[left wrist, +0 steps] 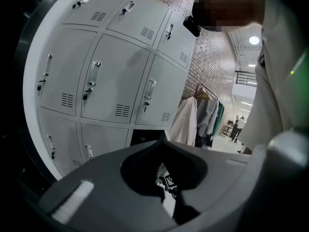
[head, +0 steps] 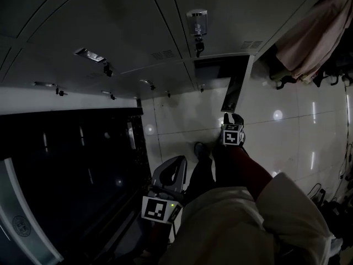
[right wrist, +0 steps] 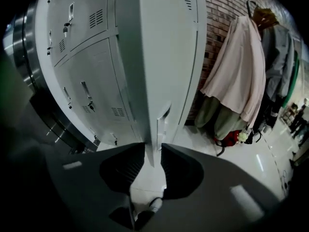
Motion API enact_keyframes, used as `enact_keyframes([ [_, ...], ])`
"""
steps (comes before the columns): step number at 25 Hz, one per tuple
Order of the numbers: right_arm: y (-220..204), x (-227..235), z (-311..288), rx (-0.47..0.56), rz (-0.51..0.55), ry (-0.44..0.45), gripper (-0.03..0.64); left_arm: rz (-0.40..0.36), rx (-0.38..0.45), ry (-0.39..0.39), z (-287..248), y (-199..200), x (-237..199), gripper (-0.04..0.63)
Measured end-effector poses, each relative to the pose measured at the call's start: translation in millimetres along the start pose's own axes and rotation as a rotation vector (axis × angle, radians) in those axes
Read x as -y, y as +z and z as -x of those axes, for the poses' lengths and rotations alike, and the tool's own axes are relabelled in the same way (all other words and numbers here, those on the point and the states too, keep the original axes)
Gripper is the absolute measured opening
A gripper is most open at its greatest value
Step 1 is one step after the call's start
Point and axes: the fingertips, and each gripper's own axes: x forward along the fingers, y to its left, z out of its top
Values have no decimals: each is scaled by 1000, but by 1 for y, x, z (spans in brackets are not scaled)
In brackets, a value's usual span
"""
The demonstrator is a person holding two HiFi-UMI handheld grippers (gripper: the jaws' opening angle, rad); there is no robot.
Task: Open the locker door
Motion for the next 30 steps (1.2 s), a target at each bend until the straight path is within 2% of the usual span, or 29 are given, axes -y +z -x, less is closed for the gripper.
enact_keyframes([
  [2, -1, 12, 14, -18, 3, -16, 81, -11, 3, -11, 2, 15, 9, 75],
  [5, 8, 27, 40, -11, 63, -25, 57, -53, 2, -15, 5, 41, 22, 75],
  [7, 17, 32, 54, 13, 85, -10, 26, -65, 4, -21, 3, 54, 29, 75],
  [11, 46, 27, 100, 48, 96, 60, 17, -69, 27, -38, -7, 81, 38, 75],
  [14, 105, 2, 188, 160, 89, 142, 2, -77, 69, -32, -3, 108, 43, 75],
  [17, 170, -5, 268, 336, 45, 178, 2, -115, 248, -17, 2, 147, 41, 75],
  [18, 194, -7, 297, 382, 28, 189, 1, -123, 274, -10, 4, 157, 42, 75],
  [25, 362, -12, 480, 719, -52, 278, 1, -158, 332, 26, 31, 224, 49, 75],
  [28, 407, -18, 547, 830, -11, 280, 2, -192, 356, 29, 49, 249, 57, 75],
  [30, 420, -25, 579, 833, 25, 271, 2, -241, 385, 33, 60, 266, 62, 74],
])
